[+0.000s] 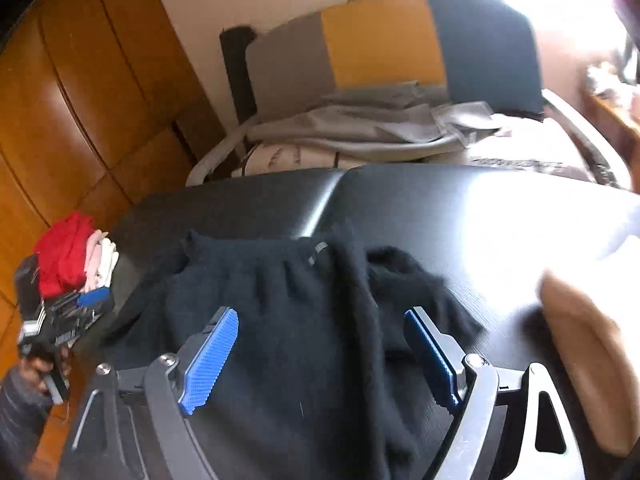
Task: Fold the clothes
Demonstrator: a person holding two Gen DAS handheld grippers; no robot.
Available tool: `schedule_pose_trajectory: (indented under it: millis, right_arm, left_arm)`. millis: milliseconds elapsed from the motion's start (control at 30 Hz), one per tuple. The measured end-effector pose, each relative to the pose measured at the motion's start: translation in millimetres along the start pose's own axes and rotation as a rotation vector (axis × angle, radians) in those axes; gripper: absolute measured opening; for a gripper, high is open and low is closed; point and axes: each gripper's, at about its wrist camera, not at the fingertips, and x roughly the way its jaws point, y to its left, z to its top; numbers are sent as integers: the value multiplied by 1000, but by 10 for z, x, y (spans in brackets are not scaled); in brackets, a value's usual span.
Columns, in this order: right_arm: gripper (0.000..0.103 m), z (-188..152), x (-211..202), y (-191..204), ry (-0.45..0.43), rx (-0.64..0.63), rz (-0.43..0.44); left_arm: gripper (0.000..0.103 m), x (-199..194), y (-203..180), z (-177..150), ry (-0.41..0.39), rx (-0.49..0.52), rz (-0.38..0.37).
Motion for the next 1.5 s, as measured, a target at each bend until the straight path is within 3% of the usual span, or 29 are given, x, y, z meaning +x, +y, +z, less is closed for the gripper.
schedule_pose_trajectory:
  millis: [67, 133, 167, 200, 233, 467, 633, 667, 700, 733, 900, 967, 1033, 1167, 1267, 1400, 1433, 1500]
  right_arm:
    - [84, 92, 223, -21, 51, 0, -6]
    - [60, 140, 428, -59, 113, 2, -34]
    - [32, 161, 530, -74, 152, 9, -54]
    - [10, 160, 562, -93, 163, 14, -61]
    - [7, 155, 579, -113, 169, 18, -65]
    - [7, 18, 521, -213, 155, 37, -115]
    - [7, -42, 543, -255, 149, 68, -82]
    - [7, -44, 551, -258, 148, 72, -77]
    - [7, -51, 555, -266, 146, 75, -72]
    - [7, -66, 553, -288, 142, 81, -63]
    - [7, -174, 493, -391, 112, 125, -20]
    - [7, -218, 463, -403, 103, 134, -8]
    - [7, -254, 438, -412, 95, 151, 2]
    - [7, -307, 392, -417, 85, 170, 6]
    - [7, -323, 367, -451, 89, 196, 19]
    - [7, -341, 335, -499, 96, 231, 38]
    - [7, -345, 327, -511, 97, 240, 42]
    - [7, -354, 312, -535, 100, 258, 51]
  left_arm:
    - [40, 22, -62, -17, 15, 46, 12]
    - [40, 71, -90, -24, 34, 84, 9]
    - [41, 96, -104, -27, 43, 104, 8]
    - [40, 120, -118, -31, 52, 123, 7]
    - [41, 147, -129, -32, 63, 141, 0]
    - [40, 287, -54, 25, 87, 160, -21]
    - [41, 493, -354, 54, 118, 379, 63]
    - [34, 522, -354, 70, 122, 377, 66]
    - [14, 551, -354, 87, 127, 375, 69]
    - [8, 572, -309, 119, 132, 341, 55]
    - [7, 646, 748, 214, 138, -291, -197]
    - [9, 661, 1095, 130, 139, -485, -266]
    - [21, 596, 1280, 28, 116, -585, -291]
    - [31, 460, 1514, -191, 67, -720, -323]
    - [38, 436, 1467, -277, 67, -695, -335]
    - [44, 377, 1158, -340, 79, -569, -378]
    - [45, 351, 1038, -328, 82, -511, -371]
    - [45, 358, 792, -279, 127, -378, -284]
